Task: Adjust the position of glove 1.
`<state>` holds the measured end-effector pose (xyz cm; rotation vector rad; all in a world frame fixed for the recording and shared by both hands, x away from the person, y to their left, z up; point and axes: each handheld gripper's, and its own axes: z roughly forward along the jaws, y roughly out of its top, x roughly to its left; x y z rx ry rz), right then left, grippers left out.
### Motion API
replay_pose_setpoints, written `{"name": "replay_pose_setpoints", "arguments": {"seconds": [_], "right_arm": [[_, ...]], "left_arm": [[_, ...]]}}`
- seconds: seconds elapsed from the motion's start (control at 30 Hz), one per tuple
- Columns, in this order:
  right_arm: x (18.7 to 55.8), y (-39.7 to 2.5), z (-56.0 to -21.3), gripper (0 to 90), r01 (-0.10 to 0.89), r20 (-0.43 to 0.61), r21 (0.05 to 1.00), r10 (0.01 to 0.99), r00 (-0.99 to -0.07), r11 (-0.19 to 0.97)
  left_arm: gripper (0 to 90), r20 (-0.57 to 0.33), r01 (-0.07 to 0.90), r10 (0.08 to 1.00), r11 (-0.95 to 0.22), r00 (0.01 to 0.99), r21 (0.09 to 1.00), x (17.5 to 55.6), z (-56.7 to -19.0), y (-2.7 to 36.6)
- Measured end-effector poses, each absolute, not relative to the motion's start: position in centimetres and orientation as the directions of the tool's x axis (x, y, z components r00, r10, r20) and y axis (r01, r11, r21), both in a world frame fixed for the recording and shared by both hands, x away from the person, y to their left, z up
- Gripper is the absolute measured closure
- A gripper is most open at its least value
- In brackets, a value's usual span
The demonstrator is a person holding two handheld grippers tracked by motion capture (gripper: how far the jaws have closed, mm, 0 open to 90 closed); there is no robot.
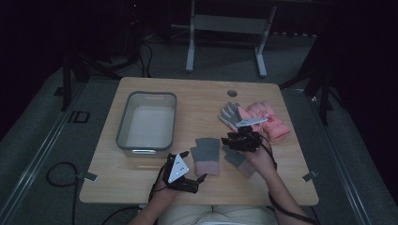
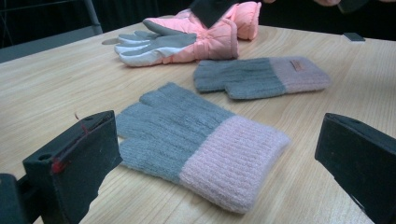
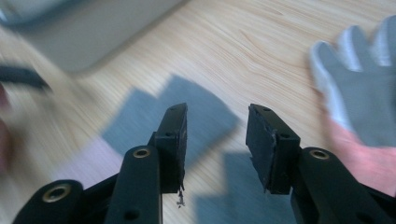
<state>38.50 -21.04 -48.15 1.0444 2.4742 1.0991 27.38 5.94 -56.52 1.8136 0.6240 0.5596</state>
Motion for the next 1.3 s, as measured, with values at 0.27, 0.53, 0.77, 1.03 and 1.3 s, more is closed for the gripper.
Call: {"name": "replay_pose_setpoints", "arguments": {"seconds": [0.27,0.53,0.77,1.03,1.3], "right_arm": [[38.8,-24.9,-50.5,61.4,0.449,-0.001,0.659,0.597,-0.802,0.603],[39.5,-25.6,-53.7,62.1,0.468,-0.008,0.605,0.593,-0.805,0.644],[39.6,-24.8,-53.7,81.3,0.474,-0.036,0.566,0.595,-0.803,0.674],[38.2,-24.3,-51.5,85.5,0.546,-0.015,0.596,0.687,-0.726,0.589],[31.5,-25.7,-46.4,85.5,0.602,0.105,0.758,0.862,-0.496,0.253]], "left_arm": [[0.0,0.076,0.145,0.659,-0.275,0.749,0.951,27.4,-56.5,6.0],[0.0,0.074,0.147,0.659,-0.273,0.748,0.951,27.4,-56.5,6.0],[0.0,0.077,0.145,0.659,-0.276,0.748,0.950,27.4,-56.5,6.0],[0.0,0.074,0.145,0.661,-0.270,0.747,0.952,27.4,-56.5,6.0],[0.0,0.079,0.143,0.661,-0.274,0.746,0.951,27.3,-56.5,6.0]]}}
